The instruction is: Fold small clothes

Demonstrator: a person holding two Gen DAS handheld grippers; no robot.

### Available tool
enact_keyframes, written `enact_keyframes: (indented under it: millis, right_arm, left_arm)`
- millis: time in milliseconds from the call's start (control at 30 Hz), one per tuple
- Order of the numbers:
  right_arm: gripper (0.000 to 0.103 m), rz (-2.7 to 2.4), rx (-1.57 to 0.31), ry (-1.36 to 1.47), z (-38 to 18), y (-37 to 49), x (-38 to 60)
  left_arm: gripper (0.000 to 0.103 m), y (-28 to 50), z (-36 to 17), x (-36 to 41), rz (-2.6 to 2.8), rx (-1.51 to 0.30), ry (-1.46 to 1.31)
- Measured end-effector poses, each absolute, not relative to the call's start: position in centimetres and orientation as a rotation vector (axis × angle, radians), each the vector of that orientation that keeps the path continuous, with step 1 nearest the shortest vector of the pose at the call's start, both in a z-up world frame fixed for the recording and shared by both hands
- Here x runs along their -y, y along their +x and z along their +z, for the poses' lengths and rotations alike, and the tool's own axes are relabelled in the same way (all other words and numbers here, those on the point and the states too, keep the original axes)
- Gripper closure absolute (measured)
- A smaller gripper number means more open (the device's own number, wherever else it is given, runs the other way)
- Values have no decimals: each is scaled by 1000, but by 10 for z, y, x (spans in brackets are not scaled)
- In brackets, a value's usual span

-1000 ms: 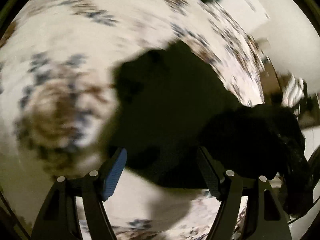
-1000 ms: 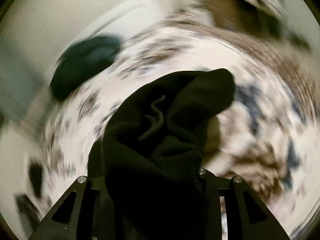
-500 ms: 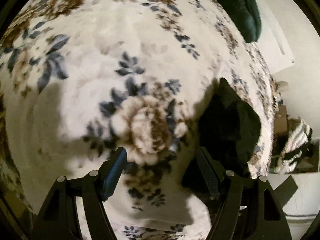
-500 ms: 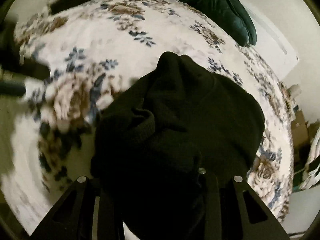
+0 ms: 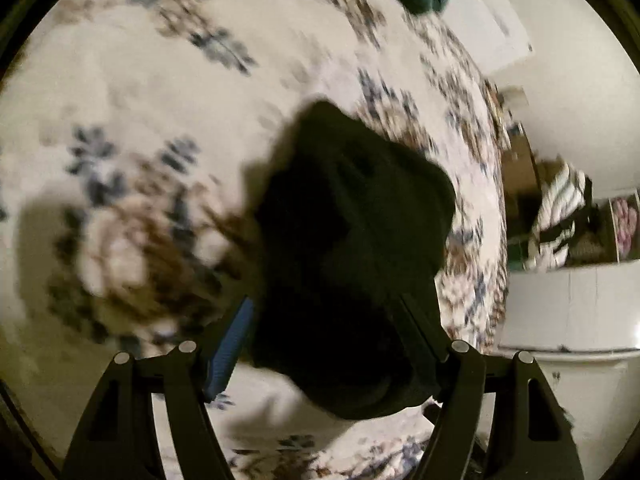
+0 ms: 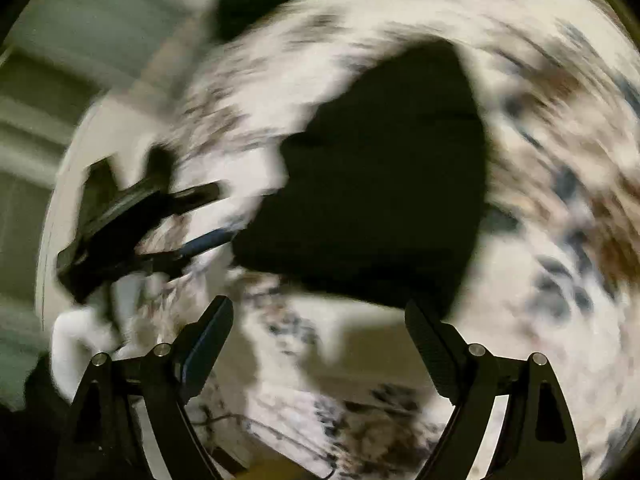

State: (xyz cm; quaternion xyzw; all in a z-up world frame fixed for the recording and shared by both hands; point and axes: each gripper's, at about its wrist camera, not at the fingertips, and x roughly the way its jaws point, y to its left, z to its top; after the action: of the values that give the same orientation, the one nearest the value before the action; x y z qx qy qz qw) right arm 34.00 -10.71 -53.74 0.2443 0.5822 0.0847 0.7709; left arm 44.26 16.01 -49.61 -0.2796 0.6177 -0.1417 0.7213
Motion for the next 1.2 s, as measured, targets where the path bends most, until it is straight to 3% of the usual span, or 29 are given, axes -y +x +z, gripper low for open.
enact_keyframes:
  millis: [233,267,300,333,400,467,700,800,933,1000,1033,1200]
  right_arm:
    - [14,36,-1273,347,-583,359,98]
    - [20,18,-1274,315,-591,365,95]
    - [37,4,-1275,291,-597,370,94]
    - [38,4,-1272,280,-600,377,93]
    - [64,-62,-1217,306,-591,371,103]
    - [79,-124,-1175,294,-581,355,115]
    - [79,-143,-1341,453,-625,325,161]
    - [79,-81,-1400,529,-613,328,175]
    - [78,-34,-1303,695,-565,323,197]
    - [61,-1,-1244,768,-552,333,198]
    - [58,10,-1237,774,-553,342,191]
    - [57,-6,-1318,653,-577,373,139]
  left_arm:
    - [32,450,-520,-137,-293,-1422,-553]
    - [32,450,-522,-136,-287,-1425,-543]
    - [32,450,-522,-137,-282,-1430,-537]
    - [32,450,-522,-137,-281,-1433,-531]
    - [27,450,-520,-135,-292,-1435,-498]
    - [21,451,-523,-126,-314,-1455,-437]
    - [16,453,-544,-120,-336,-1498,-386]
    - [16,454,-537,-135,-303,-1502,-441]
    - [17,445,-498,-148,-303,-1416,-516]
    - [17,439,-488,-144,-309,-1392,-522]
    - [17,435,-487,-139,-311,-1388,-509]
    - [15,416,-530,-113,-240,-1450,-318]
